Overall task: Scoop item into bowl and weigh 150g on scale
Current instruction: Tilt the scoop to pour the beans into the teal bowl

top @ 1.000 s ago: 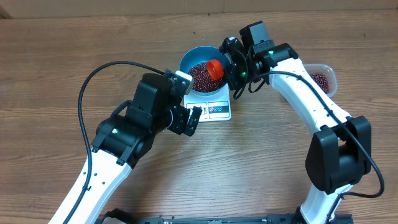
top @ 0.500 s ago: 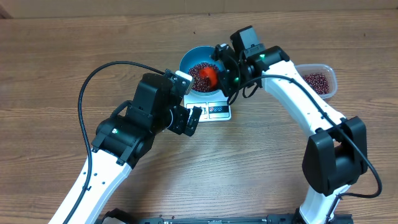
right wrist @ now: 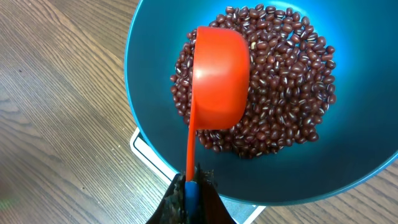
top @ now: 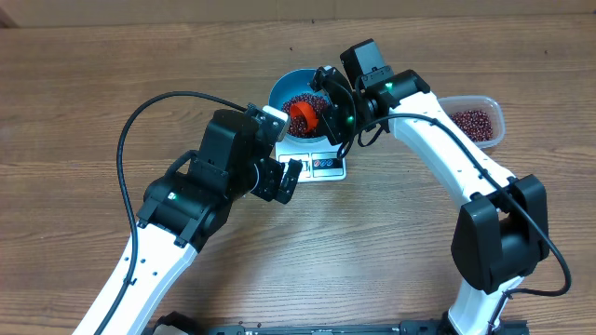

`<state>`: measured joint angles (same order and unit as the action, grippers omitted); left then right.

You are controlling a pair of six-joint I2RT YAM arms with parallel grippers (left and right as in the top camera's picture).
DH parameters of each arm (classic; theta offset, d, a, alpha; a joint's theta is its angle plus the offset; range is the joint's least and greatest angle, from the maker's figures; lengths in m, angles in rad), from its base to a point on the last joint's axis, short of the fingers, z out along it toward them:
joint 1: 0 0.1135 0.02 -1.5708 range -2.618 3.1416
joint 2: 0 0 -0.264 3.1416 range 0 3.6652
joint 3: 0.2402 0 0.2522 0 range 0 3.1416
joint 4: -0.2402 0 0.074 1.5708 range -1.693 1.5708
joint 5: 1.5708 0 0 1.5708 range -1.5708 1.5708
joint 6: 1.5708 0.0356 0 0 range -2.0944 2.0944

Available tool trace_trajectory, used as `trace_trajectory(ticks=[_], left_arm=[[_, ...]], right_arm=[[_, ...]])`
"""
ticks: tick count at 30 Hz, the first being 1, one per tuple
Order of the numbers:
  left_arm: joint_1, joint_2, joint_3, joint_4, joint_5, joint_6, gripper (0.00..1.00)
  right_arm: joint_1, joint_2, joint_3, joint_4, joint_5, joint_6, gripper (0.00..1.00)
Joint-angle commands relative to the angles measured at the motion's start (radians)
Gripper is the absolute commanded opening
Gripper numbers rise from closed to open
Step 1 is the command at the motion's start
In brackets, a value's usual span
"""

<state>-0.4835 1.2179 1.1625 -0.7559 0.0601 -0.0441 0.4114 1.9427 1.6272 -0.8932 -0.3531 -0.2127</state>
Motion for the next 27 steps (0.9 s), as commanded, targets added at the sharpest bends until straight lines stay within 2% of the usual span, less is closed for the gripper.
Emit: trace_trajectory(ticks=[1, 11, 22, 27], left_arm=[[0.005, 0.005, -0.010, -0.003, 0.008, 0.022, 1.00], [0.005, 0.005, -0.010, -0.003, 0.008, 0.022, 1.00], [0.005, 0.005, -0.010, -0.003, 0.008, 0.022, 0.99], [0.005, 0.005, -0.010, -0.003, 0.008, 0.022, 1.00]], right_arm=[[-0.010, -0.007, 0.066, 0.006, -0.014, 0.003, 0.03], [-0.037, -0.010, 0.143, -0.018, -0.014, 0.003, 0.03], [-0.051, -0.026, 0.143, -0.077, -0.006, 0.003, 0.03], [-0.054, -0.026, 0.143, -0.052, 0.045, 0.004, 0.03]])
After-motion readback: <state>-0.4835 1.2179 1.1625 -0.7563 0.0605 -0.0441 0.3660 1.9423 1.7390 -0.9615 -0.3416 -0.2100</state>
